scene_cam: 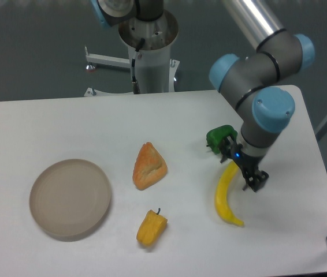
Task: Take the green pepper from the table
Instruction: 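Move the gripper up and over to the green pepper, then lower the open gripper around the green pepper and close it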
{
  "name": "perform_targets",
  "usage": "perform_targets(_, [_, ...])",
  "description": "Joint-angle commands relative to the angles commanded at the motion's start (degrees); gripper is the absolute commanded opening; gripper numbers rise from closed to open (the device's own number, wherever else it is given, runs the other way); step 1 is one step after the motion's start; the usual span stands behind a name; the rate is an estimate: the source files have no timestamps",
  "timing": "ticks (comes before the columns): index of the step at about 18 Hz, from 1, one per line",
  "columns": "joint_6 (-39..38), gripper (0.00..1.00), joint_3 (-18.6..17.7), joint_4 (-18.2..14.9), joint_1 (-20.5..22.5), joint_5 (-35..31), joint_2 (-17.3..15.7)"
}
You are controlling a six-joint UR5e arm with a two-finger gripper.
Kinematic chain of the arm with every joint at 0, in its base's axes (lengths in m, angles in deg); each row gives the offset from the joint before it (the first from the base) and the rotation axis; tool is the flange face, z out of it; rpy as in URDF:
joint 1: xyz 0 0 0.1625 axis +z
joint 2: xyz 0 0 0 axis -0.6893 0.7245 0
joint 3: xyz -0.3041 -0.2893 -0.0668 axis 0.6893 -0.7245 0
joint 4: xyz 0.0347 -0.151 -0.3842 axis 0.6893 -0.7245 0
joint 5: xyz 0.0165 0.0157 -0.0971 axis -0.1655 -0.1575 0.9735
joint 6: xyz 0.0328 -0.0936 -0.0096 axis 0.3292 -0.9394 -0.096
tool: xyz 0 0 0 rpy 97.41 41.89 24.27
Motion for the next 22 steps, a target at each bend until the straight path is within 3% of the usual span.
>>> perform_targets(3, [3.06, 1.0, -3.69, -1.49, 1.93, -0.52, -1.85])
perform_targets(7, [7.55, 1.0, -8.44, -0.71, 4.48, -0.7, -4.22])
perform_targets(17, [10.2, 1.0, -12.75, -0.18, 7.91, -0.26, -6.16])
perform_targets(22, [9.93, 1.0, -17.23, 6.76, 8.35, -0.09, -7.04])
